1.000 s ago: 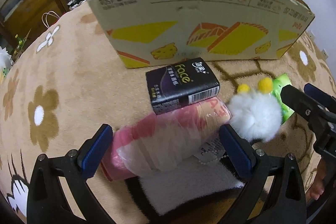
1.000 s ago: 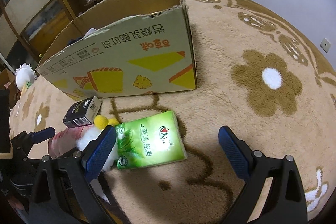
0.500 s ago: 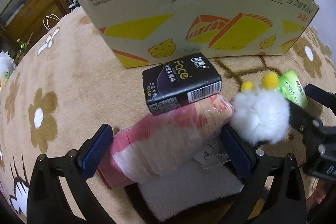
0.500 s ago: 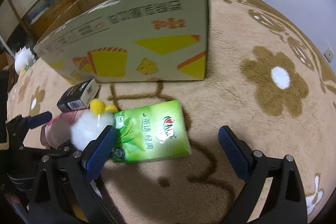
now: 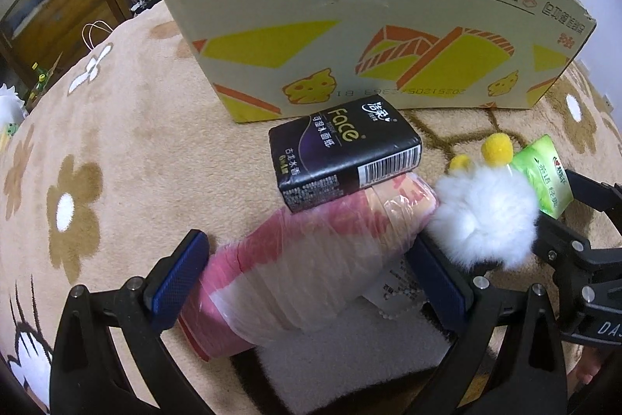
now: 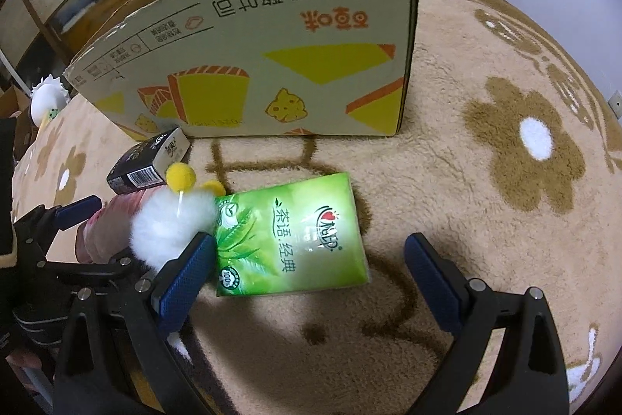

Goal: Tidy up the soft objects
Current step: 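Grasp the pink towel roll with the left tool while the right tool grasps the green tissue pack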

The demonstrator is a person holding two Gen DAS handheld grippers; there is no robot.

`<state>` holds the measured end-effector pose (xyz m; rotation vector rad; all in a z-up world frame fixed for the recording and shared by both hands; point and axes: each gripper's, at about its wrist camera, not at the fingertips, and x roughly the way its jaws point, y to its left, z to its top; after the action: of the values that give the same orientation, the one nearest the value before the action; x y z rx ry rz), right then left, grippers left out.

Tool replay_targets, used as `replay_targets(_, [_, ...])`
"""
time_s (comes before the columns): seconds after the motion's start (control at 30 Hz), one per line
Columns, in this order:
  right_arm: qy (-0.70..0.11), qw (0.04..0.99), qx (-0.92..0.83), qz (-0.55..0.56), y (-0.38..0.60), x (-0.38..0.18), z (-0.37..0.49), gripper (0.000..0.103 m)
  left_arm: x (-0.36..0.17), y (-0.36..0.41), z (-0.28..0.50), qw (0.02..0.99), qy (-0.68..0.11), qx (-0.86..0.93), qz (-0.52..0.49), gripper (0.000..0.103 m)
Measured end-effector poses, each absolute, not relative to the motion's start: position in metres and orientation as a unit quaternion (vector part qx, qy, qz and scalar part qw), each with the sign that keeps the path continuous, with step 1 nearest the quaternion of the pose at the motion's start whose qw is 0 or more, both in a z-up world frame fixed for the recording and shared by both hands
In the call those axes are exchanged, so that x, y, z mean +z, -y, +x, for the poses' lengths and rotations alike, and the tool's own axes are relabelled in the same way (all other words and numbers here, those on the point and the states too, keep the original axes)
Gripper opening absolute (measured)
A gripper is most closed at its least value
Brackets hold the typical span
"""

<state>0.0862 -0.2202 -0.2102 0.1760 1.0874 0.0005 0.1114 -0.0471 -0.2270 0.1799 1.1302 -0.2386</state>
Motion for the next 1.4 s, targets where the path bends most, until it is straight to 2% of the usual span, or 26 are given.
replay_targets(0.33, [-0.509,0.857,-0.02,0.072,0.23,-0.209,0.091,0.102,-0.226,0.051,0.11,0.837,-0.524,-0.125,0.097,0.089])
replay_targets(0.53, [-0.509,0.859,-0.022,0.061,0.234,-0.208,0.09,0.102,-0.222,0.053,0.108,0.83,-0.526,-0.145,0.118,0.073])
replay_targets(0.7, [-0.508,0.859,-0.012,0.064,0.236,-0.208,0.085,0.086,-0.22,0.056,0.106,0.828,-0.525,-0.151,0.127,0.066])
replay_targets(0.8, [-0.509,0.859,-0.009,0.055,0.235,-0.208,0.084,0.085,-0.218,0.057,0.105,0.826,-0.526,-0.158,0.123,0.063])
replay_targets(1.23, [-0.51,0.859,-0.032,0.04,0.237,-0.207,0.082,0.085,-0.222,0.051,0.107,0.835,-0.516,-0.152,0.117,0.061])
replay_targets(1.27, [-0.51,0.859,-0.03,0.04,0.237,-0.208,0.083,0.084,-0.222,0.051,0.107,0.836,-0.516,-0.151,0.112,0.062])
replay_targets(1.3, [-0.509,0.859,-0.028,0.04,0.236,-0.208,0.083,0.079,-0.223,0.049,0.108,0.837,-0.517,-0.149,0.105,0.062])
replay_targets(1.4, [-0.502,0.864,-0.026,0.028,0.233,-0.205,0.082,0.078,-0.225,0.046,0.11,0.839,-0.516,-0.147,0.089,0.062])
